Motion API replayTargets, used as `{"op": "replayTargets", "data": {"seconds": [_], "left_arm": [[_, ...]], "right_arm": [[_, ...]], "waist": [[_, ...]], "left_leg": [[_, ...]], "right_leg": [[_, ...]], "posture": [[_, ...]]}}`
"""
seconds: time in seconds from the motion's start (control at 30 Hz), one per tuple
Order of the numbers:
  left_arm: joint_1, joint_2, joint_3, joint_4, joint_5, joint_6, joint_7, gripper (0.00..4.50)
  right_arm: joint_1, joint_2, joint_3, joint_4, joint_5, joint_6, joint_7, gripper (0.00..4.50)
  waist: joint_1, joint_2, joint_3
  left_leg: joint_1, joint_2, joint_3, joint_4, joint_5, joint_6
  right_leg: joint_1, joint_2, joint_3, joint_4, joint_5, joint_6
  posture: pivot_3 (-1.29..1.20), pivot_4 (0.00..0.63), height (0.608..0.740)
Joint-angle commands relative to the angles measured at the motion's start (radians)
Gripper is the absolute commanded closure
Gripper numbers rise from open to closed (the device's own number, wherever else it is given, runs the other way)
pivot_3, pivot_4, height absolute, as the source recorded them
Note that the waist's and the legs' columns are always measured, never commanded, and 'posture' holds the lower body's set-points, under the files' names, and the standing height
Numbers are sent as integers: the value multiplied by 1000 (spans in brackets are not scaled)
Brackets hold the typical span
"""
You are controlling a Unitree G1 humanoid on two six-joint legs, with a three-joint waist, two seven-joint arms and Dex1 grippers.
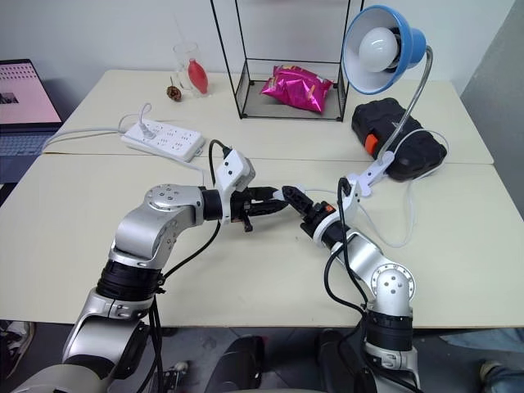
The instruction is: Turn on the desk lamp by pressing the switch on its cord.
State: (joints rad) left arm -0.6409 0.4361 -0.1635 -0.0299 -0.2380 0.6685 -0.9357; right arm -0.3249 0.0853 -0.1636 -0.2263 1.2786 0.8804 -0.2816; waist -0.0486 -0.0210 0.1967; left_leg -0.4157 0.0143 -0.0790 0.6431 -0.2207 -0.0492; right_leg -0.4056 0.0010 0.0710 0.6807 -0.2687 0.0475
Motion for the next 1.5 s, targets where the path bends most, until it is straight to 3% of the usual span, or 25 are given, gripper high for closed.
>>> {"op": "replayTargets", "data": {"seconds": [0.03, 0.37, 0.73, 0.8, 1.0, 1.27, 1.5], "left_arm": [[-2, 11, -7, -45, -17, -9, -6, 3394], [0, 19, -16, -46, -15, -20, -12, 3402], [3, 16, -13, -45, -14, -27, -6, 3403], [3, 16, -12, -44, -13, -30, -5, 3403], [2, 19, -23, -20, 3, -60, -2, 3404], [2, 24, -55, 35, 43, -130, 1, 3404], [15, 28, -84, 155, 89, -240, -15, 3404]], "right_arm": [[-17, 12, 8, -11, 22, -14, 15, 1929], [-14, 7, 20, -11, 6, -11, 27, 3949], [-4, -8, 21, -1, -22, -23, 39, 3989], [2, -12, 24, -5, -21, -20, 44, 3289], [33, -65, 33, -50, 4, 14, 81, 1951], [114, -341, 87, -265, 16, 149, 222, 55], [104, -798, 134, -479, -245, 91, 571, 0]], "waist": [[0, 0, 0], [-2, 0, 0], [-2, 0, 0], [-2, 0, 0], [-2, 0, 0], [-3, 0, 0], [-2, 0, 0]], "left_leg": [[0, 0, 0, 0, 0, 0], [0, 0, 0, 0, 0, 0], [0, 0, 0, -1, 0, 0], [0, 0, 0, -1, 0, 0], [0, 0, 0, -1, 0, 0], [-1, 0, 0, -1, 0, 0], [-1, 0, 1, 0, 0, 0]], "right_leg": [[0, 0, 0, 0, 0, 0], [0, 0, 0, 0, 0, 0], [0, 0, 0, 0, 0, 0], [0, 0, 0, 0, 0, 0], [0, 0, 0, -1, 0, 0], [-1, 0, 0, -1, -1, 0], [0, 0, 0, -2, -1, 0]], "posture": [[0, 150, 740], [0, 150, 740], [0, 150, 740], [0, 150, 740], [0, 150, 740], [0, 150, 740], [0, 150, 740]]}}
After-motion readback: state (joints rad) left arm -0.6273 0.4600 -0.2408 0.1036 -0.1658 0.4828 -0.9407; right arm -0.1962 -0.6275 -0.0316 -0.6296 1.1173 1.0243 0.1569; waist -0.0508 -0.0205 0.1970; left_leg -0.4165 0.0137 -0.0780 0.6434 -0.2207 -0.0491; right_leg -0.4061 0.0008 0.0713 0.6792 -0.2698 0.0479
